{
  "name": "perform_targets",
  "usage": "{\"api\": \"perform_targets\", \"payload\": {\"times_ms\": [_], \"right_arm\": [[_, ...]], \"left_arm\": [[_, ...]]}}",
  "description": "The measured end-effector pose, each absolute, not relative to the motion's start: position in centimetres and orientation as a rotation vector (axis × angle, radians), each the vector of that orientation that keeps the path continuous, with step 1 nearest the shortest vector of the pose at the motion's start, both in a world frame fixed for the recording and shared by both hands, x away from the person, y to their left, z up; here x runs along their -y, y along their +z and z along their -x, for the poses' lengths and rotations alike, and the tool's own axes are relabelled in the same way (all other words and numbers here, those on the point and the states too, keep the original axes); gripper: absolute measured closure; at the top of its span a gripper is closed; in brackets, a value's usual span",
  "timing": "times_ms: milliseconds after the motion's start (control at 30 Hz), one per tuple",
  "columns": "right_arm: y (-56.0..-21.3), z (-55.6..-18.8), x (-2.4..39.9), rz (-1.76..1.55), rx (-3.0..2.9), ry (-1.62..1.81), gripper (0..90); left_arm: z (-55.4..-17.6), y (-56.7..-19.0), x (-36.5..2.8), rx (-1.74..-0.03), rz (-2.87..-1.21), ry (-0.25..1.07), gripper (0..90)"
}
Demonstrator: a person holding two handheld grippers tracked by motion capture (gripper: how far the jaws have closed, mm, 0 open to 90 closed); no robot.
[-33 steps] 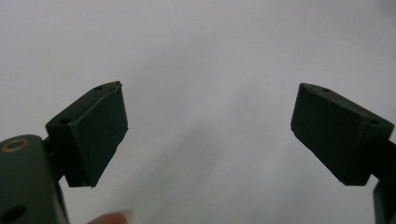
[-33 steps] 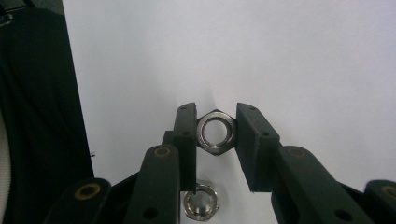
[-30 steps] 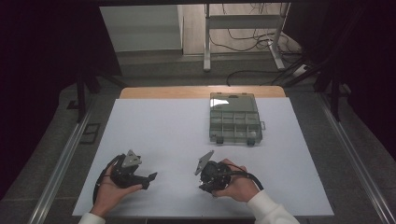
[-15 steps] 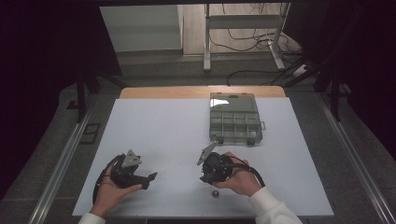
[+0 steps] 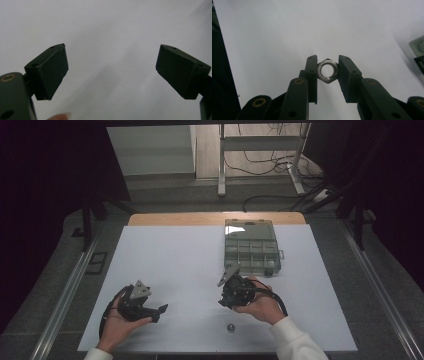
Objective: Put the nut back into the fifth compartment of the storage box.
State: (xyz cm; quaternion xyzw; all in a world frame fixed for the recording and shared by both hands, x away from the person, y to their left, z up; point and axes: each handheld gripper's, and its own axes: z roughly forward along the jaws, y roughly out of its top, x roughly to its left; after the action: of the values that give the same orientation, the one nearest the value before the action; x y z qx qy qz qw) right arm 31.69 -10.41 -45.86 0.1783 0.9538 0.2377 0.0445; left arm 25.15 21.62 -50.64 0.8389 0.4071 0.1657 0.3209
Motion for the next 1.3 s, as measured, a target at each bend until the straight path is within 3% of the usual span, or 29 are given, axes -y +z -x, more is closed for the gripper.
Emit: {"api": "perform_targets", "payload": {"times_ms": [1300], "right_arm": [[-44.4,-38.4,11.2,-0.792,-2.819,0.702,70.8]], "left_arm": [[-25.2,-50.6,-21.8,-1.071,-2.199,0.431,10.7]]}}
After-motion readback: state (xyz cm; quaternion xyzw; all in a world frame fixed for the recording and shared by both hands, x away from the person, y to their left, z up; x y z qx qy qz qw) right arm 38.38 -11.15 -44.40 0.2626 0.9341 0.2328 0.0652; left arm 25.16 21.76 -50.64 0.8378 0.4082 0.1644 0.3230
